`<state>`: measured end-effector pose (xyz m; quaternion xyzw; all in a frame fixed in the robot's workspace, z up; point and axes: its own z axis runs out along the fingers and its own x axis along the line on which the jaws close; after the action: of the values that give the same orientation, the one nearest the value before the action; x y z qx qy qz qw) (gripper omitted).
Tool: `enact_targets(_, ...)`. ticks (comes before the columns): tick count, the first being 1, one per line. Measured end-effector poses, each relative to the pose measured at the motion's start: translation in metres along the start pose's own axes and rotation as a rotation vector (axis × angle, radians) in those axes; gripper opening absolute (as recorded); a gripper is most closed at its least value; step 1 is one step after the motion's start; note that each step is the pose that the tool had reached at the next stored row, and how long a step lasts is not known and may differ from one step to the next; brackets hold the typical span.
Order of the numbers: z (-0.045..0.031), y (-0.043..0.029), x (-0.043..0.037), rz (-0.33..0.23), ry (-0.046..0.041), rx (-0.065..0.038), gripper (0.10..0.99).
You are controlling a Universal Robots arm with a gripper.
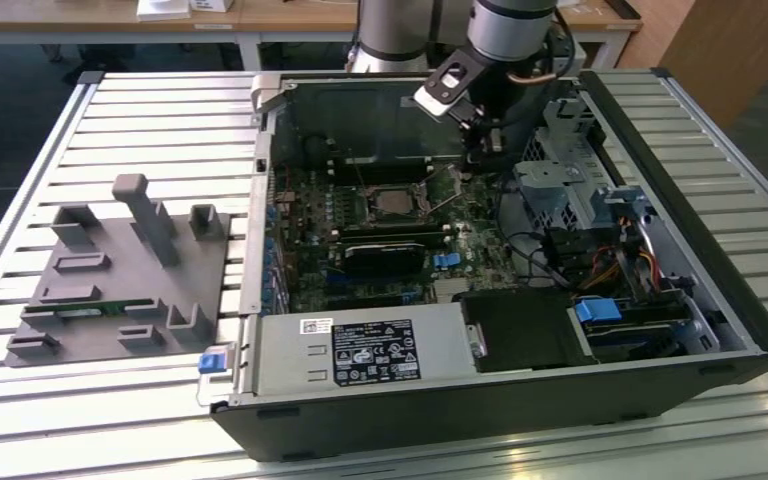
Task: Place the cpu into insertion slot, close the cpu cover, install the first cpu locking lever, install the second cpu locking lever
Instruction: 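Close the cpu cover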
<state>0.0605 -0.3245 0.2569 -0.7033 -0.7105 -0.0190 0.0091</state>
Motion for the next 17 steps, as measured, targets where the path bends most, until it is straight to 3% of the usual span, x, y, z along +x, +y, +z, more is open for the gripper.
enact_targets(11,0.0095,0.0081,-0.0003,0.0,0.0003,0.002,0.106)
enact_targets(17,0.0148,0.0068,-0.0004,0.0,0.0003,0.003,0.106)
